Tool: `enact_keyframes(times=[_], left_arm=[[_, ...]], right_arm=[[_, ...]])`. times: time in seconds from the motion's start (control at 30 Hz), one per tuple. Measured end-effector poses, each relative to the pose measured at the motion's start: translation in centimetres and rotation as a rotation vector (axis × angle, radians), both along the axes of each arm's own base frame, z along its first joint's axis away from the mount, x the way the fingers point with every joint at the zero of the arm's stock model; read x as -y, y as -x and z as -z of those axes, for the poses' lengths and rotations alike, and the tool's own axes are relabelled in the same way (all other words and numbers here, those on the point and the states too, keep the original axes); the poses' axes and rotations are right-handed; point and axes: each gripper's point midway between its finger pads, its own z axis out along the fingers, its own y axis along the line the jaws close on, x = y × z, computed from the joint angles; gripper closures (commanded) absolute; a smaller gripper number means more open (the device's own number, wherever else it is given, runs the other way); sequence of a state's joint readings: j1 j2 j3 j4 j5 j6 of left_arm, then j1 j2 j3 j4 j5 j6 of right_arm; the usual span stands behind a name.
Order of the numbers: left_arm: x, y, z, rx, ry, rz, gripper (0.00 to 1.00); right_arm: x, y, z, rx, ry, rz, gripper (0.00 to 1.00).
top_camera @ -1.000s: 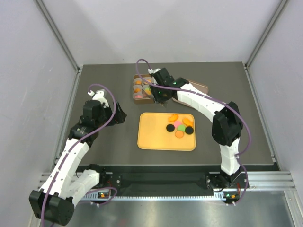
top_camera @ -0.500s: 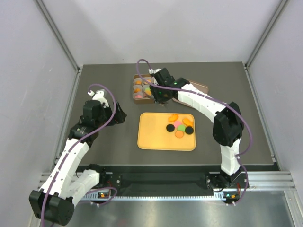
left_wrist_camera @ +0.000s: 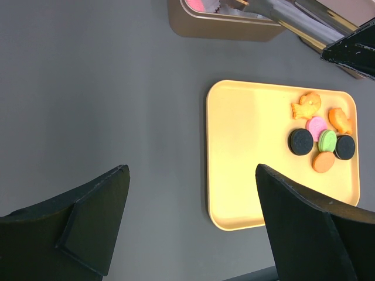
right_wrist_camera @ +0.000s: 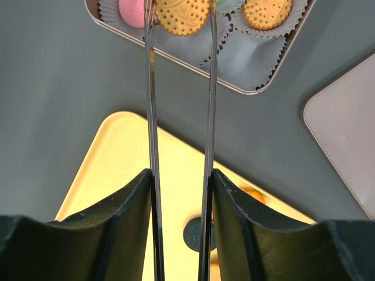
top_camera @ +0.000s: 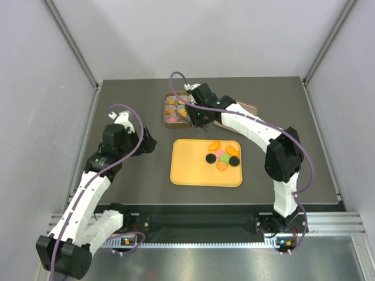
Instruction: Pack the cookies
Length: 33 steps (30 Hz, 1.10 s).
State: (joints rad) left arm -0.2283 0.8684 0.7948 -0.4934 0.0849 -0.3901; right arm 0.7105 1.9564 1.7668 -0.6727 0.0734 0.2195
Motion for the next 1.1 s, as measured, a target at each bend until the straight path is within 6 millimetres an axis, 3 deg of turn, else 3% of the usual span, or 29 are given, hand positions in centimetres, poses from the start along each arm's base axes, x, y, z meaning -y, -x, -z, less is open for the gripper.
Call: enact_keyframes(times=[1.1], left_arm=[[-0.02, -0.01, 0.00, 0.000, 0.000, -0.001, 0.07]], right_arm=[[-0.01, 0.28, 0.06, -0.009, -0.003, -0.007, 0.56]])
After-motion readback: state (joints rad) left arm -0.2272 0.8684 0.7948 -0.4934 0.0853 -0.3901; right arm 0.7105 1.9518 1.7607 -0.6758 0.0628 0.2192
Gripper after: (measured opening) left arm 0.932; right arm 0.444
